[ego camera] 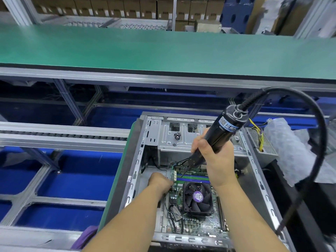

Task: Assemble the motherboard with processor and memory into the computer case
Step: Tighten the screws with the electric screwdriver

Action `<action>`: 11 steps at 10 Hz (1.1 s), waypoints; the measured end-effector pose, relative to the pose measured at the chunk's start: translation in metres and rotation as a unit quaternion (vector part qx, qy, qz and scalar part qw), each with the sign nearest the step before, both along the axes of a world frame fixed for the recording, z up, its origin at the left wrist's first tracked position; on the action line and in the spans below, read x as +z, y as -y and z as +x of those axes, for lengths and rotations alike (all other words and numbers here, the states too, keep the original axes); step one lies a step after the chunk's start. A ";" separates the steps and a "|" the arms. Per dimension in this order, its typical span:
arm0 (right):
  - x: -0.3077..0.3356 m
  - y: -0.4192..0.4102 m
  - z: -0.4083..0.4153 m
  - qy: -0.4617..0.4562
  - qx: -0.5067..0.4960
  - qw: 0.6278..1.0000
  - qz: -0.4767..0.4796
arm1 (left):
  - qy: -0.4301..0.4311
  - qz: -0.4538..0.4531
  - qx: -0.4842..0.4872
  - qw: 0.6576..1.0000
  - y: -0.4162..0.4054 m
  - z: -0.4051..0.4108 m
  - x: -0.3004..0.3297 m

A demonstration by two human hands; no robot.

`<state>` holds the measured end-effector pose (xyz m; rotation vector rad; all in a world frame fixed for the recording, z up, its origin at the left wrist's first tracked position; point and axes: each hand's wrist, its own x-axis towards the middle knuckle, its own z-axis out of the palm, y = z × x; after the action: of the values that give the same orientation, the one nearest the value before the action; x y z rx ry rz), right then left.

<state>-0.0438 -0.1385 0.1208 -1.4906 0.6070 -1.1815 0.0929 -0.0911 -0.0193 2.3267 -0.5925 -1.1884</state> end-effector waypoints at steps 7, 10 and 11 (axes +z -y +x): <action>0.000 0.002 -0.015 -0.001 -0.024 1.000 0.013 | -0.043 -0.061 0.051 0.996 -0.004 0.005 -0.006; 0.002 -0.002 -0.009 -0.005 -0.003 1.000 0.005 | -0.050 -0.054 0.051 0.996 -0.003 0.007 -0.009; 0.001 -0.004 -0.006 -0.005 0.004 1.000 0.010 | -0.056 -0.047 0.056 0.996 -0.003 0.005 -0.009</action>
<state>-0.0499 -0.1348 0.1219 -1.4818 0.6174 -1.1599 0.0984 -0.0885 -0.0280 2.1691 -0.4605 -1.2045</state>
